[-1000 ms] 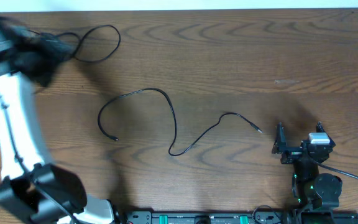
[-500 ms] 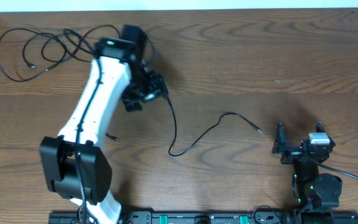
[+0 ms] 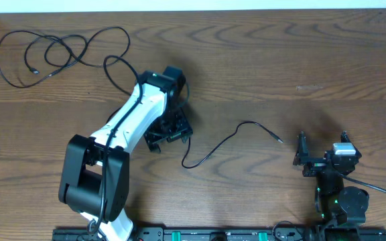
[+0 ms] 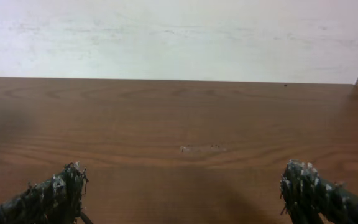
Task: Untangle cables
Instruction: 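Move the left gripper to the central black cable and lower, then grasp the black cable near its middle with the left gripper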
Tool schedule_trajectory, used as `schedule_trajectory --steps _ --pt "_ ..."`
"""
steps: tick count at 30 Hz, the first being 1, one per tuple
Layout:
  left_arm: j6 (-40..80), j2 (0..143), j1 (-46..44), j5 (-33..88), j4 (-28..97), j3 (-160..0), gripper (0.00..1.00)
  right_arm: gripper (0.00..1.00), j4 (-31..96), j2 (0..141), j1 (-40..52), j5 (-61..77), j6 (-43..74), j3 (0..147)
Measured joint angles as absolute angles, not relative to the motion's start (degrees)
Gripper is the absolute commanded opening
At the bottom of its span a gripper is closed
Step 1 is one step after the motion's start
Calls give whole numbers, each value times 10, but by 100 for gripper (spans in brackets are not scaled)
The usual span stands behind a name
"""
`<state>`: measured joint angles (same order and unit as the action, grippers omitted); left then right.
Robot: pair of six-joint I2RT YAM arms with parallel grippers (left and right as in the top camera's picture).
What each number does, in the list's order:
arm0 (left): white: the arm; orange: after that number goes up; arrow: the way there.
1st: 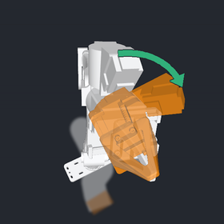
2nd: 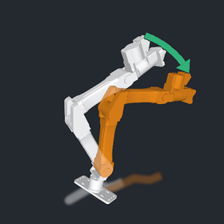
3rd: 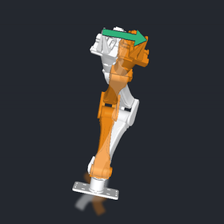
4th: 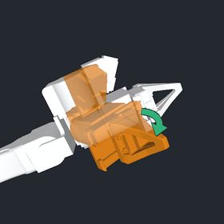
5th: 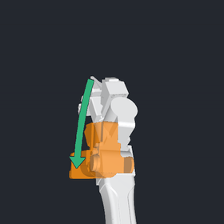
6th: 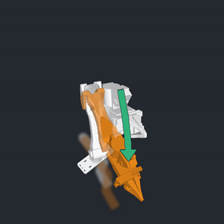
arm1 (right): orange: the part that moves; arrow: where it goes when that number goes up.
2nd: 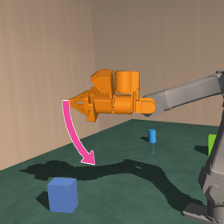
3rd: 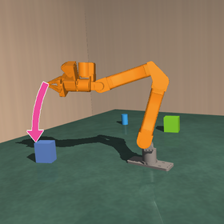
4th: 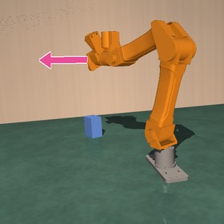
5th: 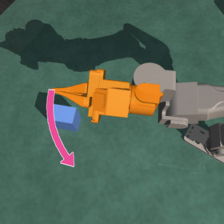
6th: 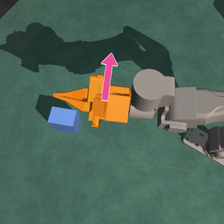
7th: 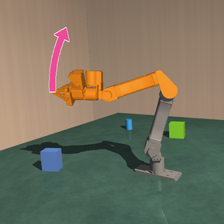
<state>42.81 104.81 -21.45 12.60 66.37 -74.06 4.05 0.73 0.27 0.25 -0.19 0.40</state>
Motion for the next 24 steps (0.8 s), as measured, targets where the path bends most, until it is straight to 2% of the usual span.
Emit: schedule_trajectory --steps 11,17,20,24 --pt "484 1048 -235 167 568 -676 76 99 41 7 3 3 -2 4" --pt "495 1048 -252 193 548 -652 61 99 41 7 3 2 -2 4" --pt "497 1048 -256 197 543 -652 57 99 41 7 3 3 -2 4" --pt "497 1048 -257 197 525 -651 56 99 41 7 3 3 -2 4"
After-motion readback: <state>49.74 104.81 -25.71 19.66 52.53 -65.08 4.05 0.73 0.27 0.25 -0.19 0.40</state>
